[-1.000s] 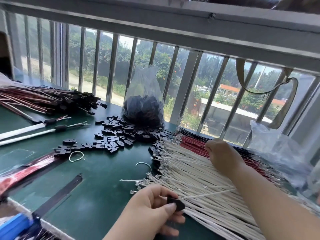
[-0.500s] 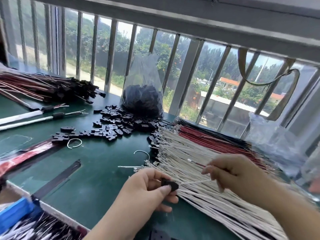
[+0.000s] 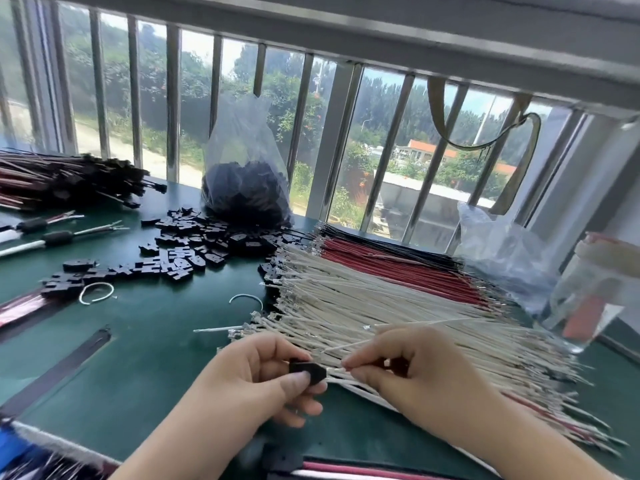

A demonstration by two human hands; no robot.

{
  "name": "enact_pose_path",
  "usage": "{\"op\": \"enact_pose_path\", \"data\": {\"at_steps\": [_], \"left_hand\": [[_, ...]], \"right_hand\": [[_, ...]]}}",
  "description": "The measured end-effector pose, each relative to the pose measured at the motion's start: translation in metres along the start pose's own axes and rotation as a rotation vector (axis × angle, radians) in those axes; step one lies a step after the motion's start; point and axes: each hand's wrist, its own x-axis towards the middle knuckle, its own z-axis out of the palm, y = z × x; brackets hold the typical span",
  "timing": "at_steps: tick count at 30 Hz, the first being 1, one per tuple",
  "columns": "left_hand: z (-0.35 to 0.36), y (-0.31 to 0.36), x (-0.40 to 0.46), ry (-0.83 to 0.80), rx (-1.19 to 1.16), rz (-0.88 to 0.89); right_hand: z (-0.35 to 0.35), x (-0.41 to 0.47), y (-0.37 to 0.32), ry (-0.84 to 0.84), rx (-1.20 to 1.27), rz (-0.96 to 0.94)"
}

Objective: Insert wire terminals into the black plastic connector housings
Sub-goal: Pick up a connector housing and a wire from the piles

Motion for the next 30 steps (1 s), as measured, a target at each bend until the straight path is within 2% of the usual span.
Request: {"op": "enact_pose_path", "data": {"at_steps": [15,23,30], "left_hand": [[-0.0030,-0.0019,0.0027,0.000,-0.064,-0.009],[-0.0042,-0.0020,0.0006,-0.037,-0.070,-0.010],[0.0010,-0.0023,0.0024,-0.017,0.060,-0.030]], "right_hand": [[0.0006,-0.0036,0.0012,-0.091,-0.136,-0.091],[-0.0003,-0.0040,0.0019,-0.106,-0.121,-0.101],[0.0024,-0.0026,0.0012,-0.169,-0.174,-0.130]]}}
